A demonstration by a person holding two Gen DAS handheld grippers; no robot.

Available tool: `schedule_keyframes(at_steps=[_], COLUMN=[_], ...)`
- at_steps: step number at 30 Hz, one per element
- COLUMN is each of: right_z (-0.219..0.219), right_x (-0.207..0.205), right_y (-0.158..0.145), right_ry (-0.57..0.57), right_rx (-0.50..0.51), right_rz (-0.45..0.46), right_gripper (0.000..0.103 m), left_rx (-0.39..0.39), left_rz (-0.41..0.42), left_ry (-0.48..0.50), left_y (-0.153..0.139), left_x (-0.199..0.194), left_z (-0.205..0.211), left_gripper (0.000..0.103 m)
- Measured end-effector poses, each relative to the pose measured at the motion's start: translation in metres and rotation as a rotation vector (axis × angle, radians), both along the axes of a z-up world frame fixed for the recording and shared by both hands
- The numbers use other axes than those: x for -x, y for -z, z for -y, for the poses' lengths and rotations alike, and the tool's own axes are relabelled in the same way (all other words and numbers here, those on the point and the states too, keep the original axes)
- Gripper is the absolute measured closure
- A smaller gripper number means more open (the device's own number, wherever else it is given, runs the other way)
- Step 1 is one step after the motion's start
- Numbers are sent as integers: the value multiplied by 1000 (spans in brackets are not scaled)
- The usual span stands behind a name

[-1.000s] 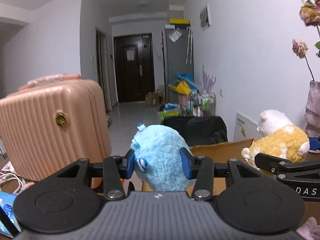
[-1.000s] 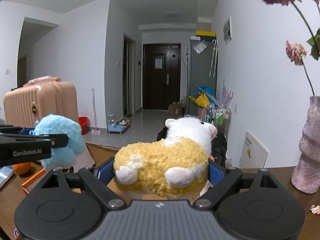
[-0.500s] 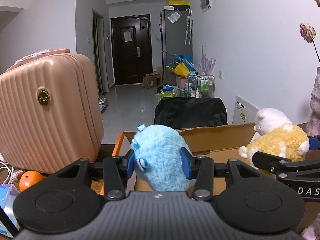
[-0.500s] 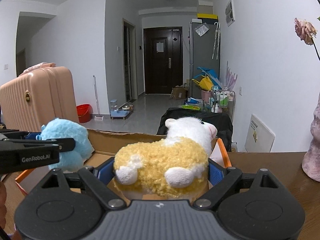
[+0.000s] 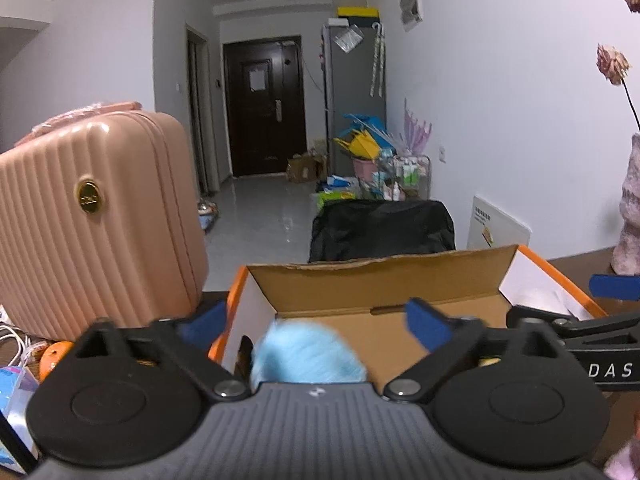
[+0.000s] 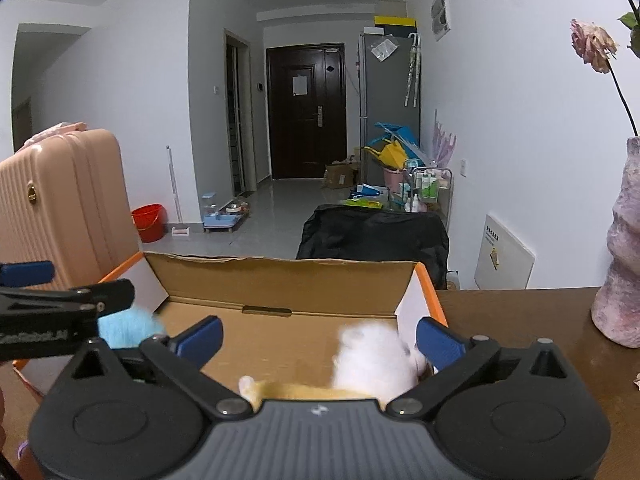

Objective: Organize soft objects
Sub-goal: 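Lower both plushes into the box and open both grippers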

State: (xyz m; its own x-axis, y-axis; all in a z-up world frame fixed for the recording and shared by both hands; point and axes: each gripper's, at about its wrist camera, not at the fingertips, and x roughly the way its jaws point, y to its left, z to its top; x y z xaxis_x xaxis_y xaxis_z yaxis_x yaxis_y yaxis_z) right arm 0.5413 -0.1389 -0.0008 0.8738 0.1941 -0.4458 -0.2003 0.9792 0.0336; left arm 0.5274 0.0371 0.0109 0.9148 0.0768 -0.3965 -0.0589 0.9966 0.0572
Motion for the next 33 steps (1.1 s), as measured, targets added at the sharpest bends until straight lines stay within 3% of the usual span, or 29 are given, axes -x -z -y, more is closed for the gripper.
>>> schedule_keyframes(at_steps=[16,33], right_z=[8,15], right_x=[6,15], right_y=[2,3], right_ry=[23,47], right_rx=[2,0], right_rz=[2,21], right_gripper=[0,0], left_rx=[-15,-66], left_rz=[-6,-15], left_ry=[-56,28], left_y=[3,15], left_x=[0,16], left_z=[-2,17], left_gripper=[0,0])
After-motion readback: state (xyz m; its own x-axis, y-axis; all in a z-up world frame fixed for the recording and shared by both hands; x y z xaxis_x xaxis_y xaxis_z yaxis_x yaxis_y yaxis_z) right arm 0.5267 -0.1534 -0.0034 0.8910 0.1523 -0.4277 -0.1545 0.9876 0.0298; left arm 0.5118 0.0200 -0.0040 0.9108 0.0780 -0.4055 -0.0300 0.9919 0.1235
